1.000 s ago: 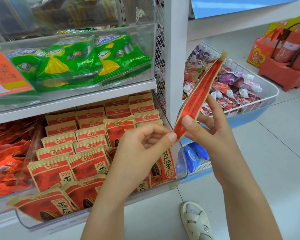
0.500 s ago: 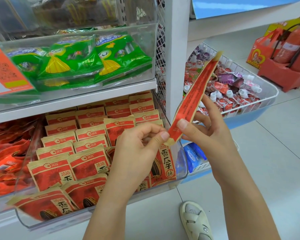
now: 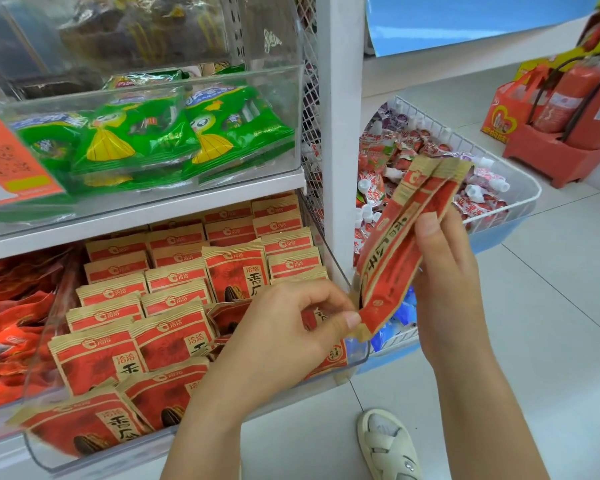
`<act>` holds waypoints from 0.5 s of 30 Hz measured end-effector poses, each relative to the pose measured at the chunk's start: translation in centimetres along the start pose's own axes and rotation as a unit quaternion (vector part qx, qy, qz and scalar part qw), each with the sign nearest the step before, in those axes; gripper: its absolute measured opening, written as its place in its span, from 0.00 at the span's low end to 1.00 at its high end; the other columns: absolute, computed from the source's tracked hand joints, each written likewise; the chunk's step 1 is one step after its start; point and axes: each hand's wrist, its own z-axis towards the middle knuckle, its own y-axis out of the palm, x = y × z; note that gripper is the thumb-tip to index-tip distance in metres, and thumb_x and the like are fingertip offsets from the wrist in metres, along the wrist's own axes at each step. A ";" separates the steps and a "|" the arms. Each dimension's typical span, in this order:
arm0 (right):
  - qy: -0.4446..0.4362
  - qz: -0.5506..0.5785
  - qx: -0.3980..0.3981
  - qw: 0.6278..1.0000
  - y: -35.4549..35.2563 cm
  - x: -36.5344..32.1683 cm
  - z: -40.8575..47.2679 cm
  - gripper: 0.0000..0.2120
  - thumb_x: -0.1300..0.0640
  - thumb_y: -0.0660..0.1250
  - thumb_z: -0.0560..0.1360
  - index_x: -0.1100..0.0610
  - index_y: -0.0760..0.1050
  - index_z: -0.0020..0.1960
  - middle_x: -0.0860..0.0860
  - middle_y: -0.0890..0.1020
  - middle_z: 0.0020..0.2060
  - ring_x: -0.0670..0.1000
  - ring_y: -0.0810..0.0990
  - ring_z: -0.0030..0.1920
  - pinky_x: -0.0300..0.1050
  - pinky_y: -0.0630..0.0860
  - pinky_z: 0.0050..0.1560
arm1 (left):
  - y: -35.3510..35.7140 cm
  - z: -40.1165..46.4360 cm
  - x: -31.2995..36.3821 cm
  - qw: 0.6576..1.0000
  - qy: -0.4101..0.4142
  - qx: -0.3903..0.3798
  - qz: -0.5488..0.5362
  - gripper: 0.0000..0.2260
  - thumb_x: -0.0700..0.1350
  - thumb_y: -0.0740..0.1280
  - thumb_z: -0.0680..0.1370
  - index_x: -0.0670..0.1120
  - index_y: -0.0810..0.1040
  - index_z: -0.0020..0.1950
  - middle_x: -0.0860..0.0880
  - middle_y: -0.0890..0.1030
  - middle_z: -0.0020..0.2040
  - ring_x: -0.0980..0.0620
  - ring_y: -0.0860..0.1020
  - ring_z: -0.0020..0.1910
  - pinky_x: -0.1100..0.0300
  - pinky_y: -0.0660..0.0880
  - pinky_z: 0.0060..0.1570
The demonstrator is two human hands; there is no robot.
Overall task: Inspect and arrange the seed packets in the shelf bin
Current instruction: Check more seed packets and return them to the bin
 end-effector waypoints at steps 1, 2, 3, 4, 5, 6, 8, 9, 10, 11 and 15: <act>0.003 -0.011 -0.010 1.000 0.0 -0.1 0.0 0.30 0.38 0.65 0.69 0.53 0.74 0.66 0.48 0.83 0.49 0.51 0.82 0.53 0.53 0.78 0.54 | -0.1 0.0 0.2 1.000 0.005 -0.002 -0.021 0.05 0.42 0.73 0.75 0.52 0.83 0.42 0.58 0.83 0.41 0.61 0.80 0.44 0.66 0.74 0.47; 0.009 -0.023 -0.024 0.999 -0.1 -0.1 -0.1 0.29 0.38 0.66 0.70 0.53 0.75 0.65 0.51 0.83 0.50 0.54 0.82 0.54 0.54 0.79 0.54 | -0.1 -0.1 0.3 0.999 0.012 0.010 -0.044 0.04 0.42 0.73 0.75 0.52 0.83 0.44 0.58 0.83 0.42 0.60 0.80 0.45 0.67 0.75 0.47; 0.014 -0.032 -0.040 0.999 -0.1 -0.1 -0.2 0.28 0.39 0.67 0.70 0.54 0.76 0.64 0.51 0.84 0.50 0.53 0.82 0.53 0.51 0.79 0.53 | -0.1 0.0 0.5 0.997 0.019 0.031 -0.067 0.04 0.42 0.72 0.76 0.51 0.83 0.46 0.57 0.83 0.44 0.59 0.81 0.46 0.68 0.75 0.48; 0.018 -0.037 -0.056 0.998 0.0 -0.2 -0.3 0.26 0.40 0.68 0.70 0.54 0.78 0.62 0.49 0.84 0.49 0.49 0.82 0.51 0.44 0.78 0.50 | -0.1 0.1 0.5 0.994 0.025 0.061 -0.090 0.04 0.43 0.72 0.76 0.52 0.82 0.48 0.57 0.83 0.45 0.58 0.81 0.47 0.68 0.75 0.48; 0.020 -0.045 -0.073 0.996 0.0 -0.2 -0.3 0.25 0.41 0.68 0.69 0.53 0.79 0.61 0.47 0.84 0.48 0.46 0.82 0.49 0.38 0.77 0.48 | -0.1 0.2 0.5 0.989 0.026 0.091 -0.116 0.04 0.44 0.71 0.76 0.53 0.82 0.49 0.56 0.84 0.47 0.57 0.81 0.48 0.66 0.76 0.49; 0.023 -0.059 -0.092 0.994 0.1 -0.1 -0.4 0.24 0.40 0.68 0.68 0.49 0.80 0.61 0.47 0.84 0.50 0.44 0.81 0.49 0.35 0.76 0.47 | -0.1 0.3 0.5 0.982 0.025 0.119 -0.146 0.04 0.47 0.71 0.76 0.53 0.81 0.50 0.55 0.84 0.47 0.56 0.82 0.49 0.64 0.78 0.50; 0.026 -0.099 -0.128 0.987 0.3 0.1 -0.6 0.25 0.36 0.68 0.65 0.43 0.79 0.60 0.46 0.83 0.53 0.44 0.81 0.50 0.38 0.77 0.48 | -0.1 0.4 0.7 0.967 0.023 0.157 -0.200 0.07 0.53 0.70 0.74 0.53 0.82 0.49 0.53 0.84 0.47 0.56 0.82 0.47 0.61 0.79 0.48; 0.025 -0.118 -0.140 0.983 0.5 0.2 -0.7 0.26 0.35 0.68 0.64 0.40 0.79 0.61 0.46 0.82 0.54 0.45 0.81 0.51 0.44 0.78 0.51 | -0.1 0.4 0.8 0.961 0.023 0.170 -0.216 0.08 0.54 0.69 0.74 0.52 0.82 0.49 0.52 0.84 0.45 0.55 0.83 0.45 0.61 0.80 0.47; 0.024 -0.129 -0.148 0.980 0.6 0.3 -0.8 0.26 0.34 0.69 0.64 0.39 0.78 0.61 0.46 0.82 0.55 0.46 0.81 0.53 0.49 0.79 0.54 | -0.1 0.5 0.9 0.957 0.022 0.181 -0.225 0.08 0.54 0.70 0.73 0.51 0.82 0.48 0.52 0.85 0.44 0.55 0.83 0.44 0.61 0.80 0.45; 0.024 -0.132 -0.153 0.979 0.8 0.4 -0.9 0.26 0.34 0.69 0.64 0.38 0.78 0.61 0.45 0.81 0.55 0.46 0.81 0.53 0.54 0.79 0.56 | -0.1 0.5 1.0 0.953 0.019 0.193 -0.232 0.07 0.52 0.72 0.73 0.51 0.82 0.46 0.52 0.85 0.43 0.54 0.83 0.42 0.61 0.80 0.44; 0.020 -0.136 -0.158 0.978 1.2 0.4 -1.2 0.25 0.32 0.67 0.64 0.35 0.77 0.61 0.44 0.81 0.52 0.48 0.82 0.52 0.57 0.79 0.55 | 0.0 0.6 1.0 0.946 0.024 0.220 -0.236 0.01 0.45 0.71 0.75 0.49 0.81 0.43 0.53 0.85 0.40 0.55 0.83 0.41 0.60 0.81 0.43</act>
